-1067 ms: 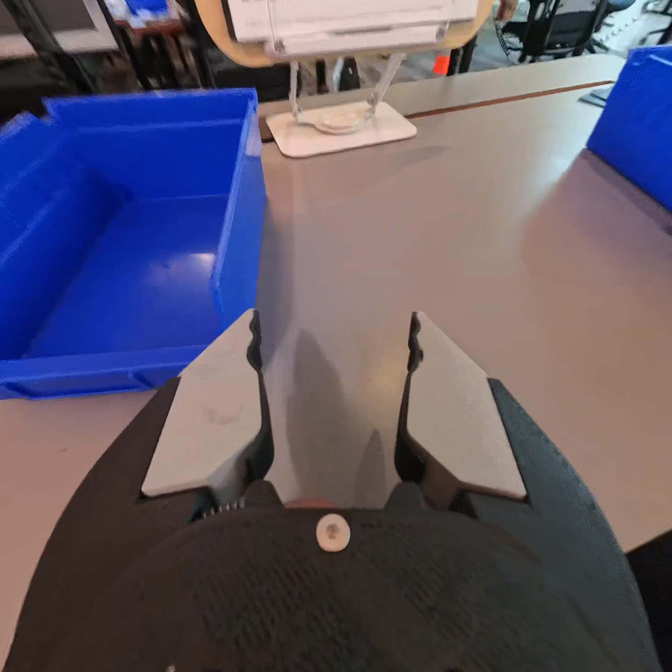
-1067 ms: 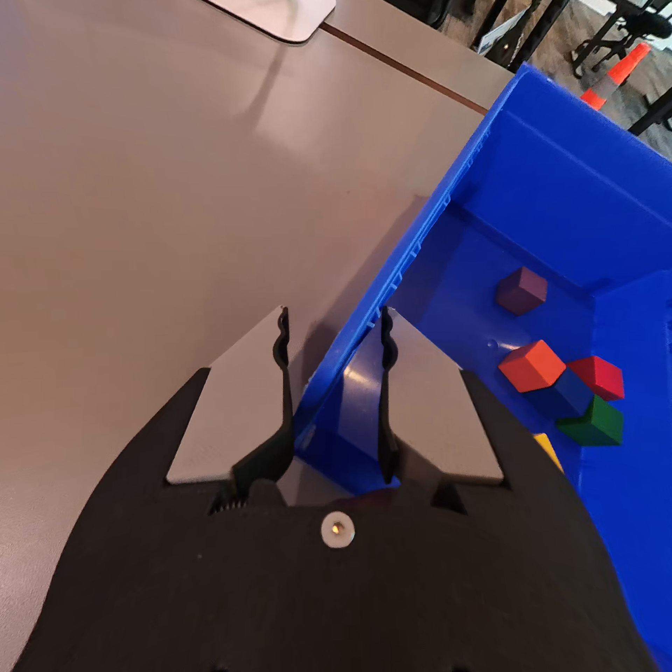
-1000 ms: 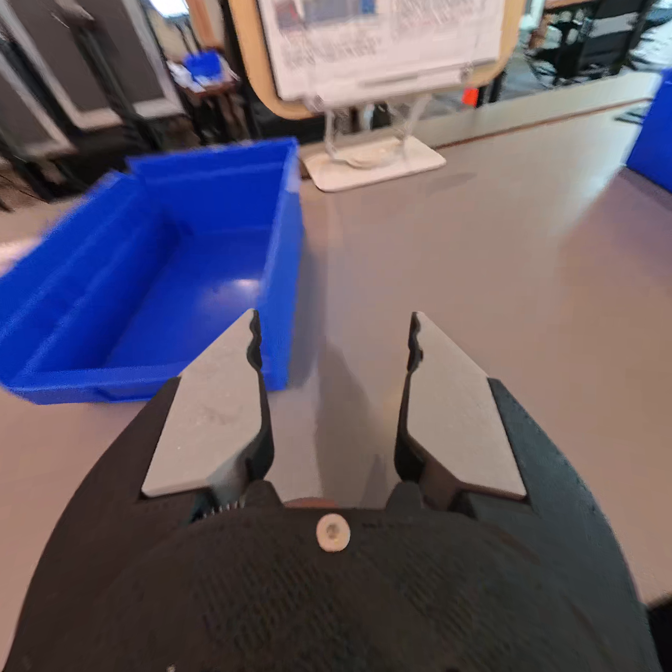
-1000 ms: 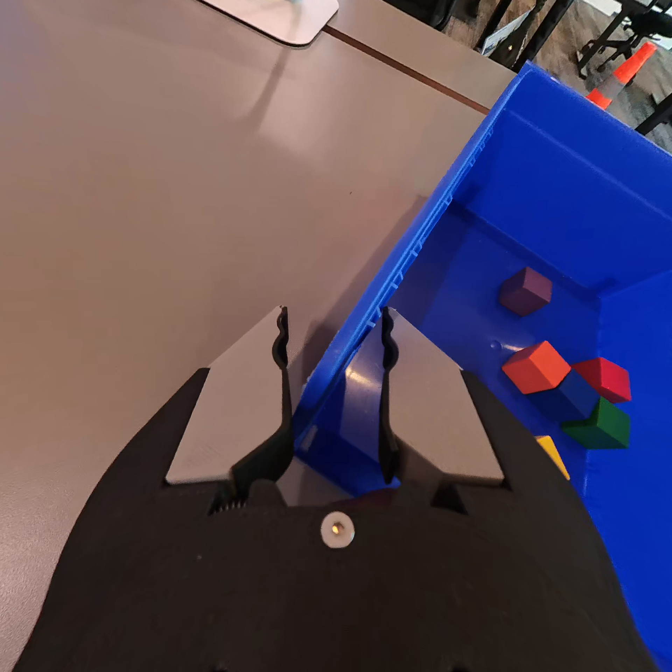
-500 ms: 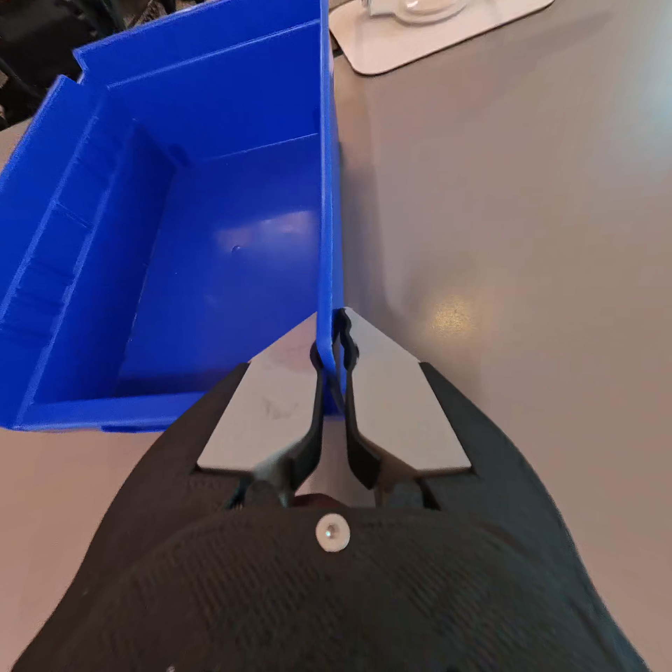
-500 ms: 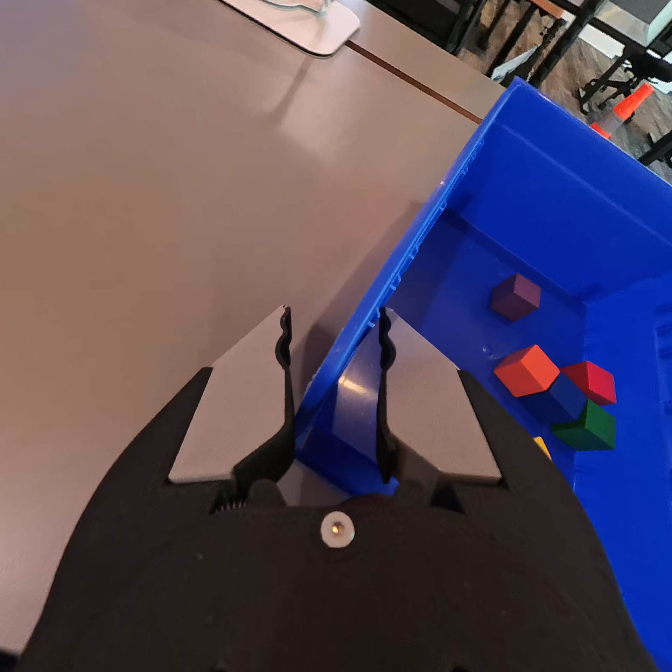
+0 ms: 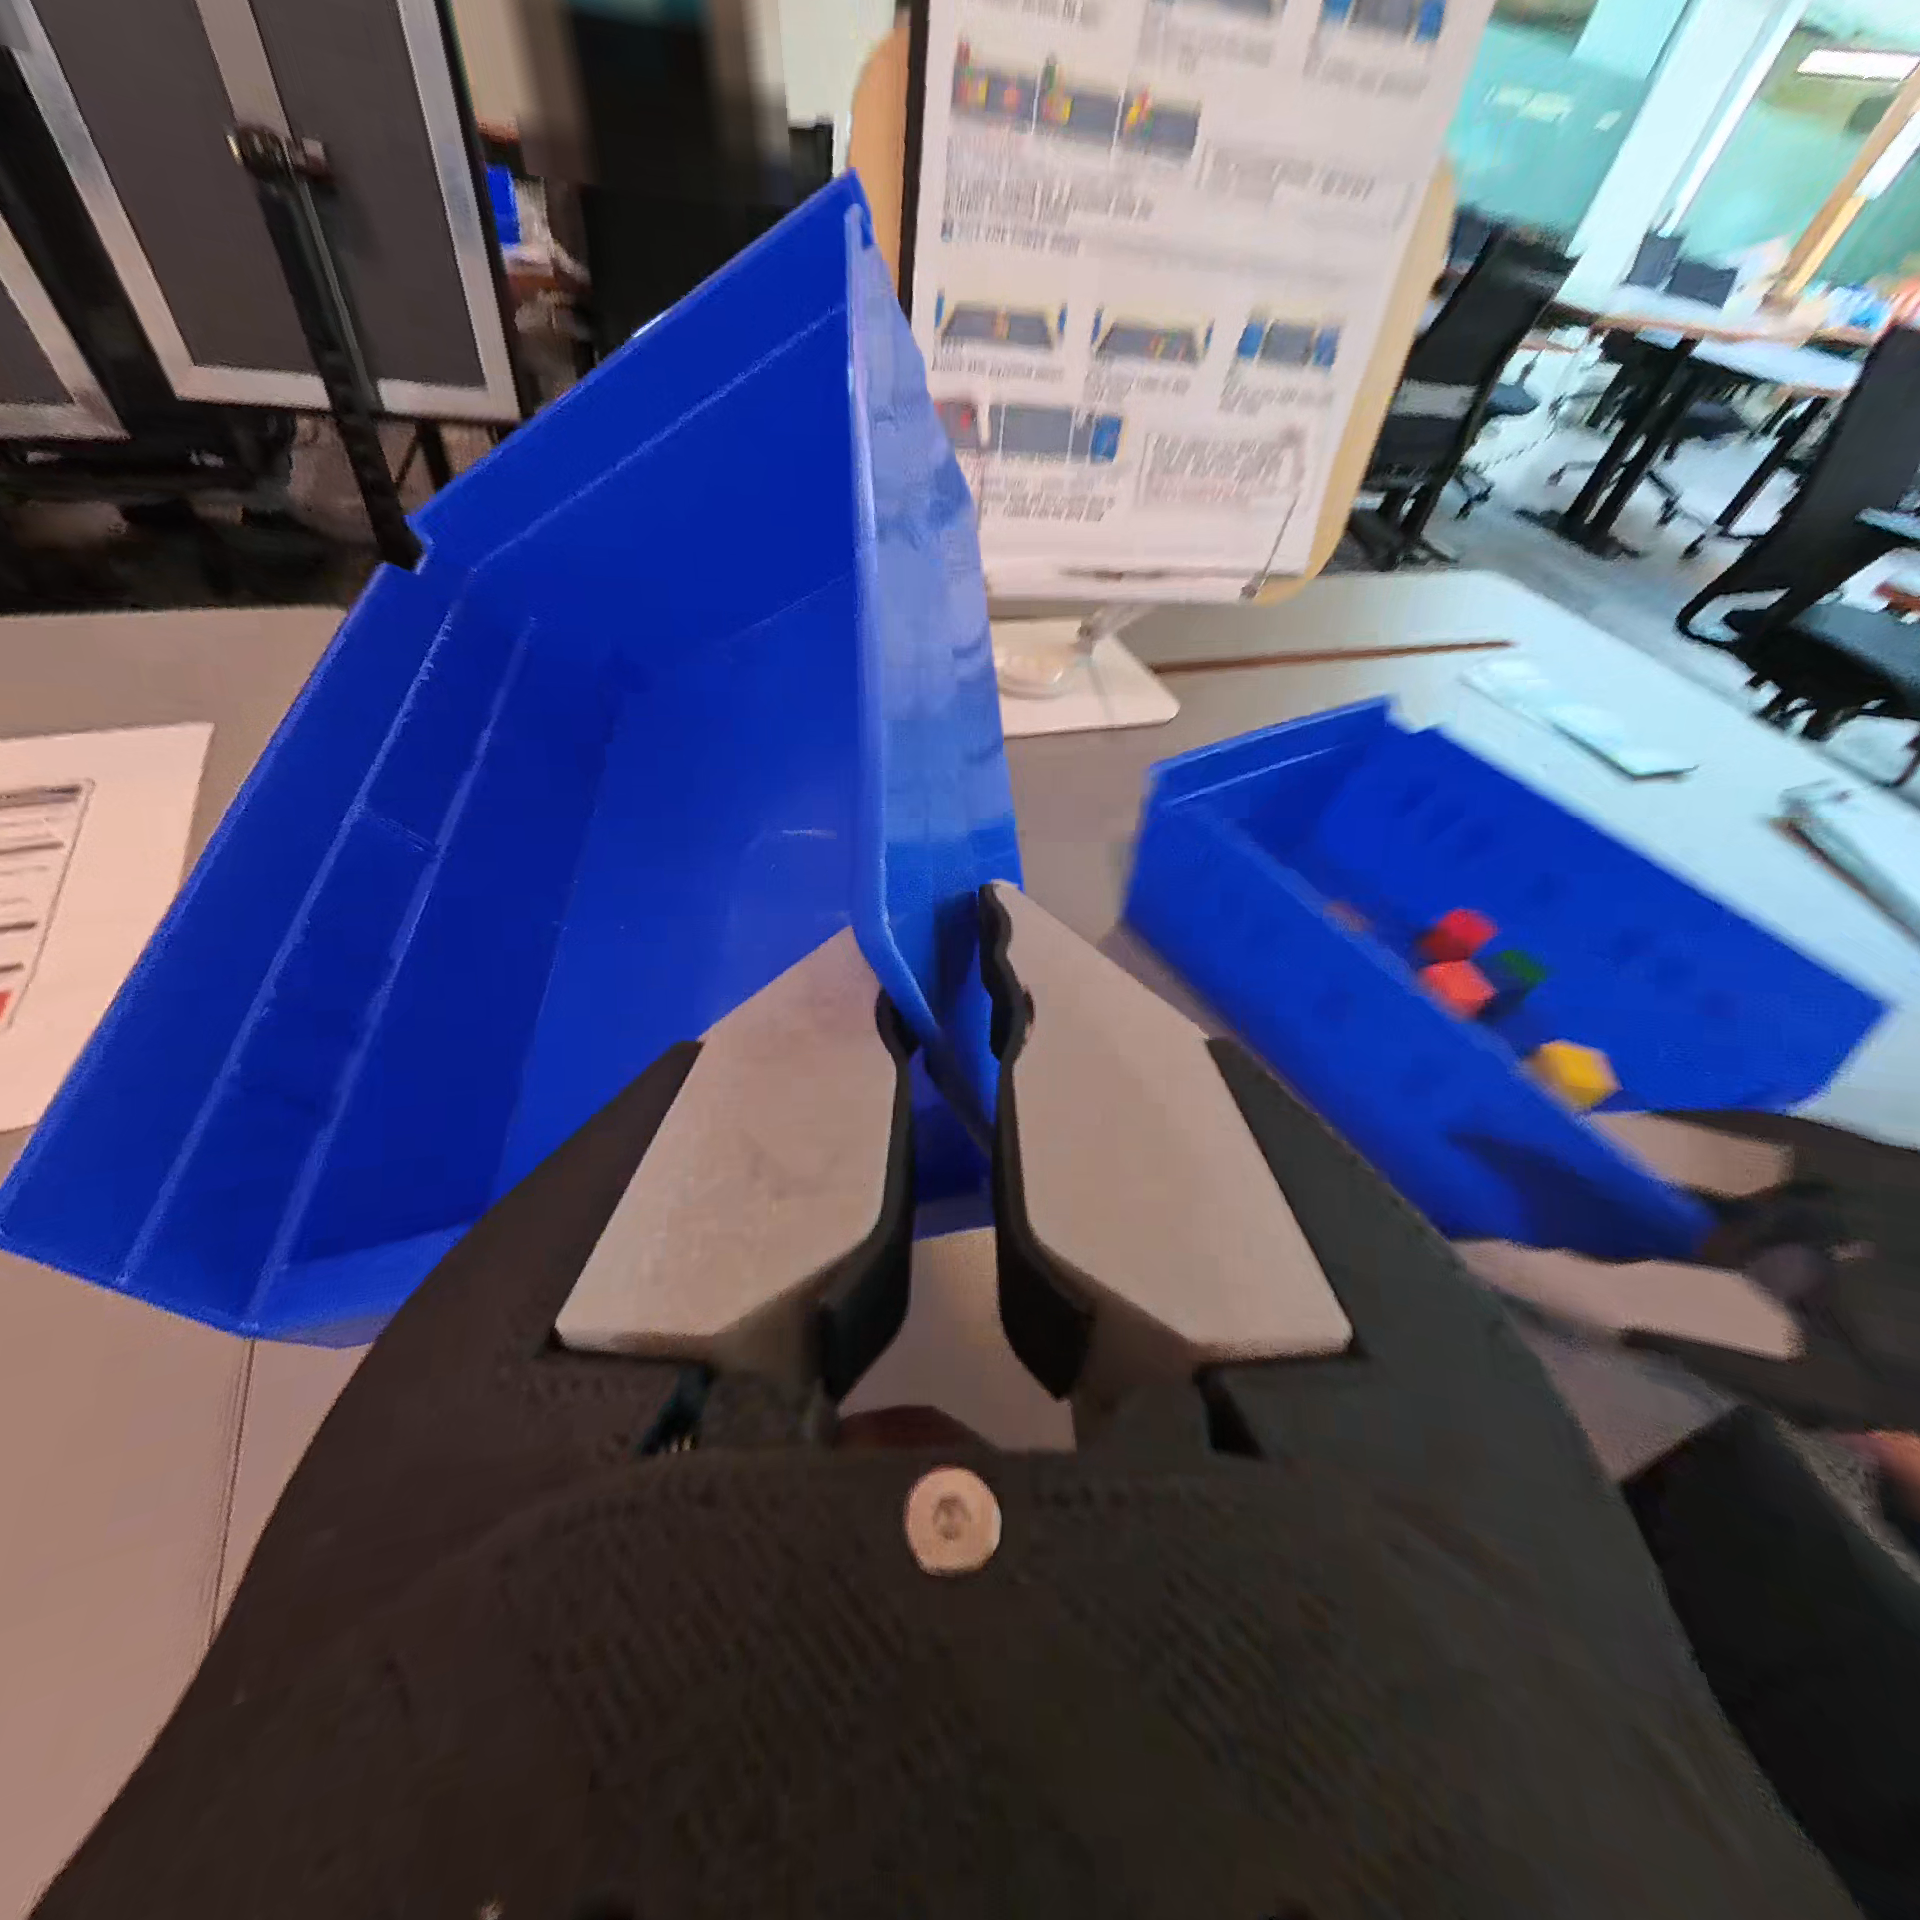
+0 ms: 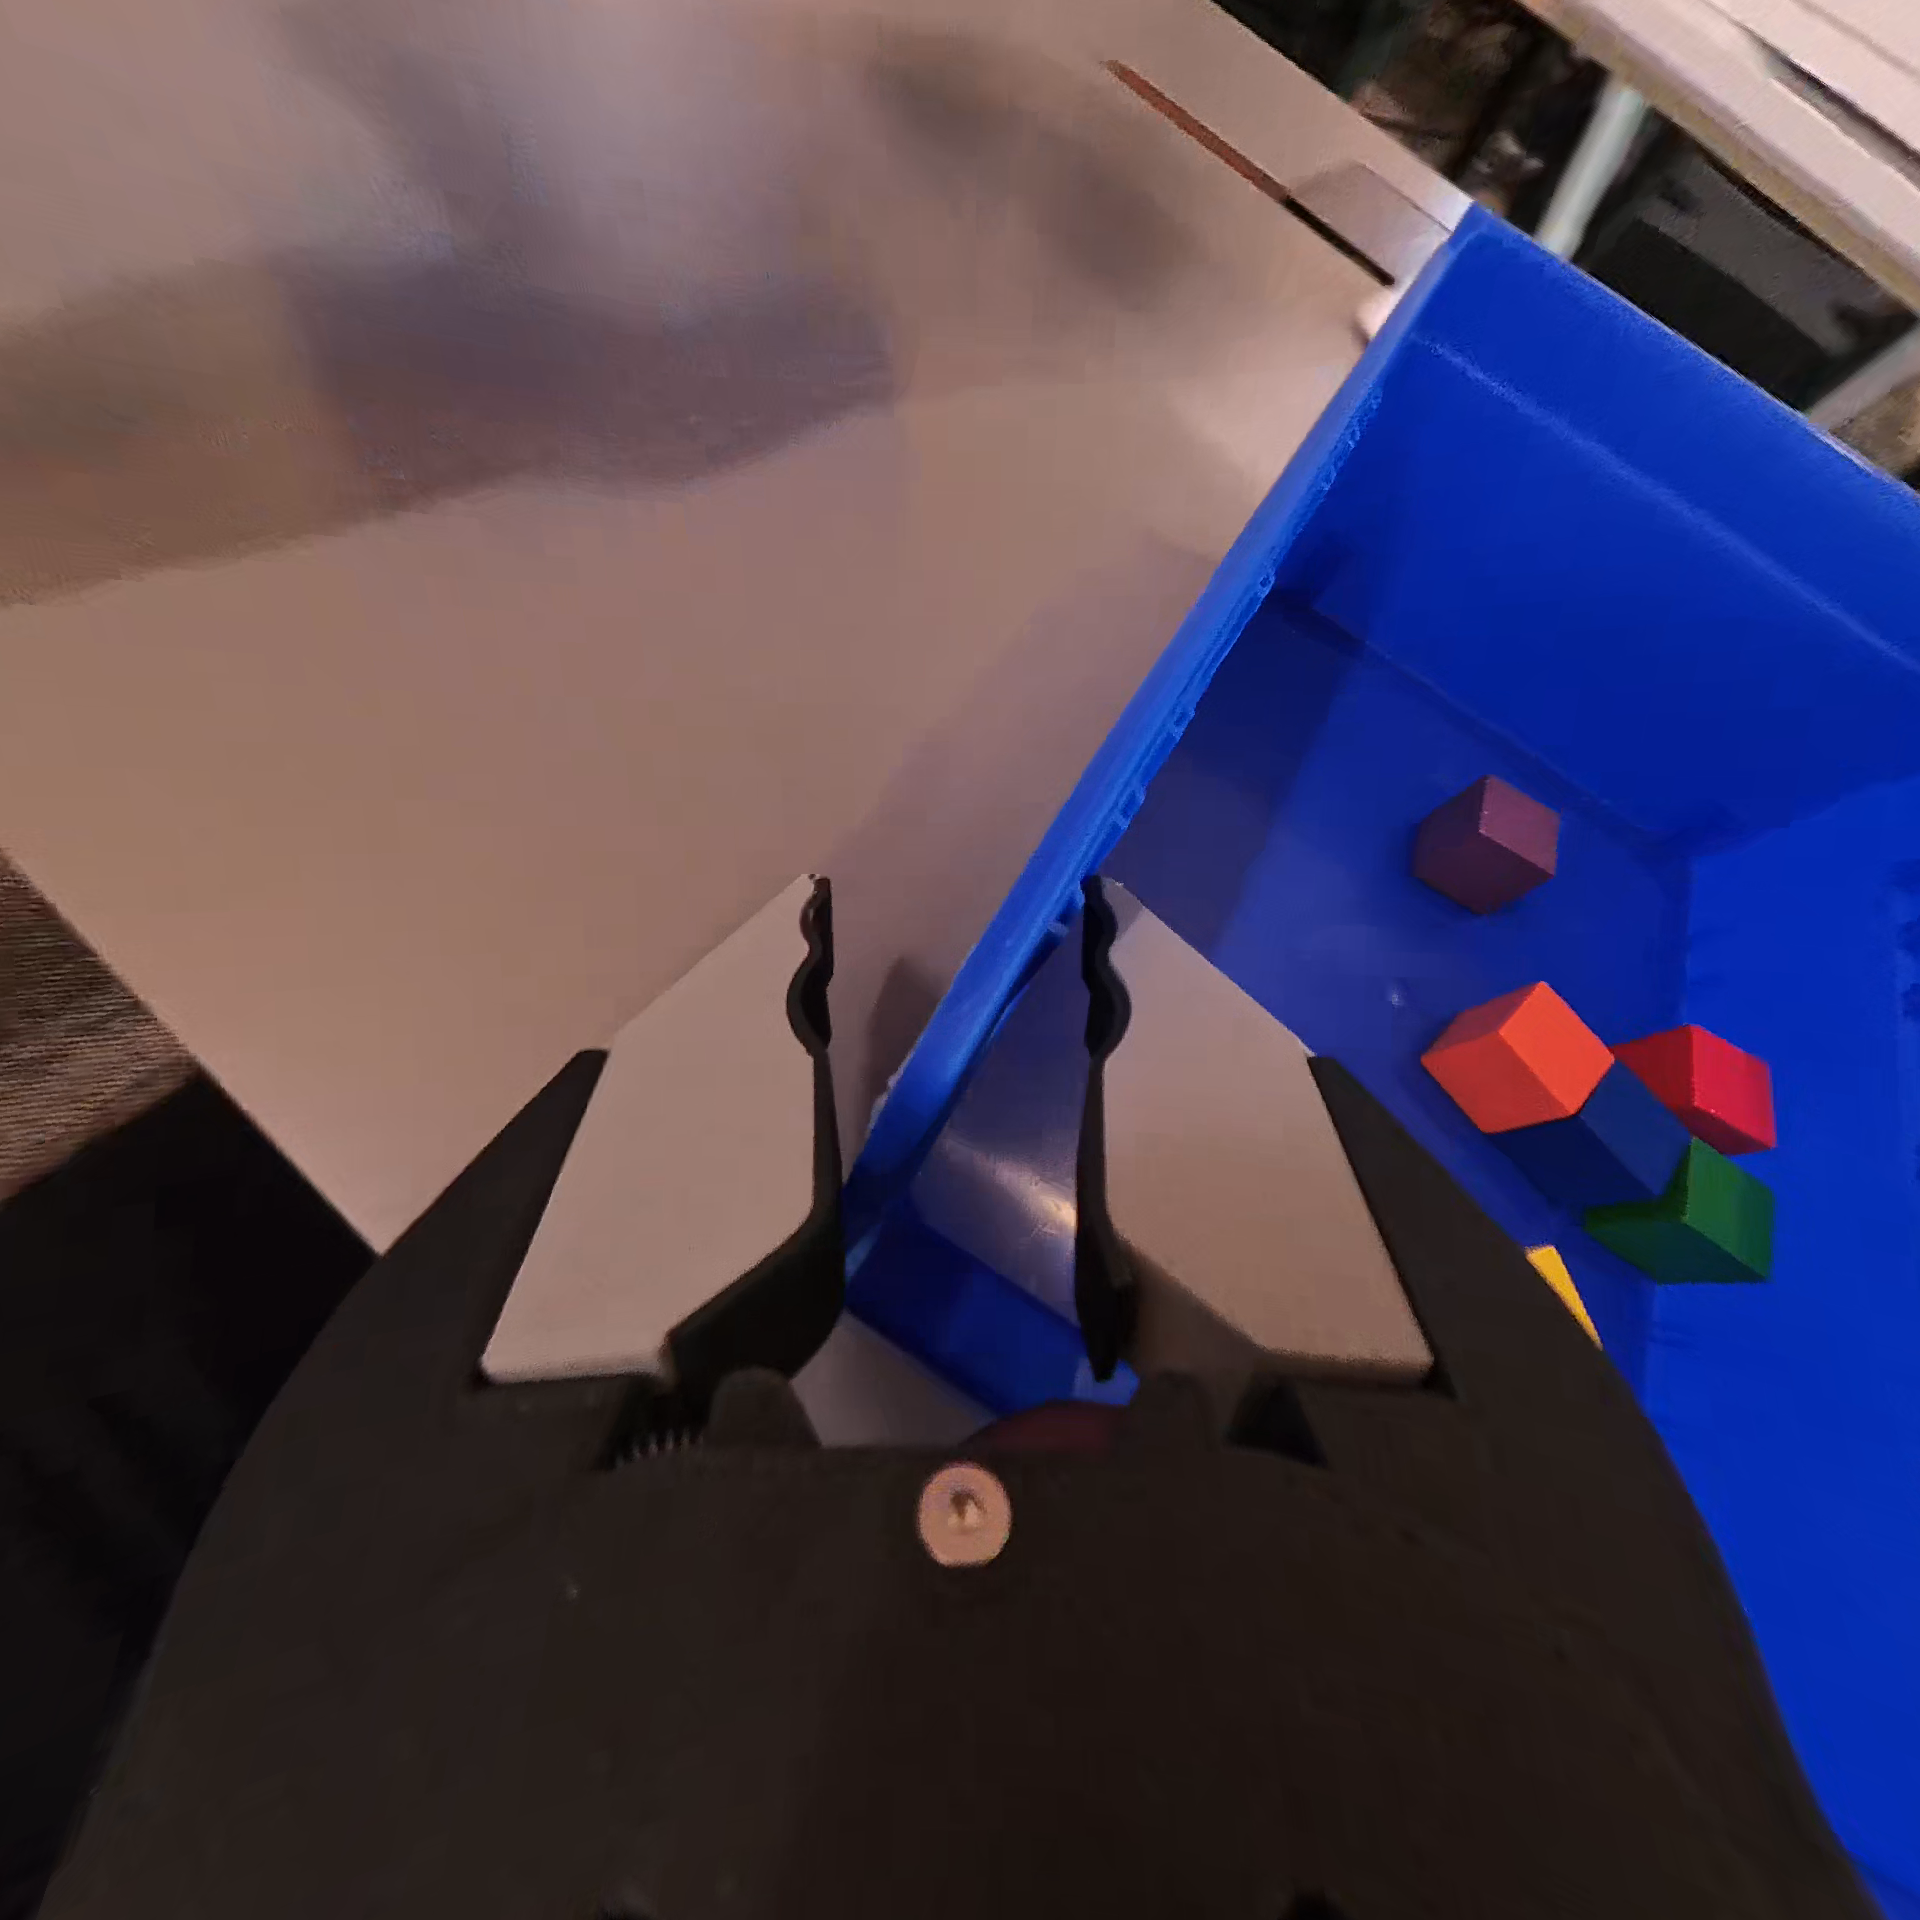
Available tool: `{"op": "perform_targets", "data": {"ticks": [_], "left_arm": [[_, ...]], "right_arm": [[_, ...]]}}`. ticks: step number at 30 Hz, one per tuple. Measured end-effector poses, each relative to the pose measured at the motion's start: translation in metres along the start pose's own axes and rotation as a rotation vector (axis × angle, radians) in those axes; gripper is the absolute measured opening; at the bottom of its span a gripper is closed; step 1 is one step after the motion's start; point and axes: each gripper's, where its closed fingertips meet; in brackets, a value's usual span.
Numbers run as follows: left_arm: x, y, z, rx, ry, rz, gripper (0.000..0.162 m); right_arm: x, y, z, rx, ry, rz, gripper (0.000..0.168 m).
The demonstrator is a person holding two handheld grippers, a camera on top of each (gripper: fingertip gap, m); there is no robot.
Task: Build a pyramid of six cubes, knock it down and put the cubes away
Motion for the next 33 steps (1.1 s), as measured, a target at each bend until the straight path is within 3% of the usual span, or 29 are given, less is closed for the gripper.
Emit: {"op": "perform_targets", "data": {"ticks": [8, 11, 13, 14, 18, 22, 26, 29, 33], "left_arm": [[0.054, -0.073, -0.008, 0.021, 0.060, -0.138, 0.007], [0.059, -0.089, 0.000, 0.042, 0.060, -0.180, 0.006], [0.063, -0.101, 0.007, 0.070, 0.051, -0.217, 0.004], [0.065, -0.107, 0.010, 0.091, 0.069, -0.226, 0.003], [0.060, -0.110, 0.007, 0.145, 0.141, -0.204, 0.000], [0.052, -0.085, 0.008, 0.172, 0.124, -0.256, 0.001], [0.066, -0.090, -0.005, 0.130, 0.094, -0.283, 0.000], [0.083, -0.097, -0.041, 0.079, 0.137, -0.322, 0.000], [0.090, -0.096, -0.128, -0.057, 0.226, -0.363, 0.000]], "right_arm": [[0.123, 0.127, 0.105, 0.151, -0.054, 0.023, 0.049], [0.187, 0.124, 0.119, 0.126, -0.098, -0.095, 0.040], [0.211, 0.106, 0.124, 0.130, -0.196, -0.126, 0.043], [0.215, 0.094, 0.121, 0.119, -0.229, -0.144, 0.035], [0.191, 0.044, 0.101, 0.163, -0.243, -0.228, 0.027], [0.132, 0.009, 0.059, 0.156, -0.141, -0.265, 0.024], [0.077, -0.028, 0.011, 0.150, -0.041, -0.263, 0.025], [0.047, -0.063, -0.031, 0.091, -0.020, -0.268, 0.025], [0.012, -0.114, -0.090, -0.017, 0.011, -0.285, 0.023]]}}
Point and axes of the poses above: each gripper's, where its closed fingertips meet, y out along the fingers, x out of its top, z = x × y across the jaws, and after that the axes turned 13 degrees about x, right-handed
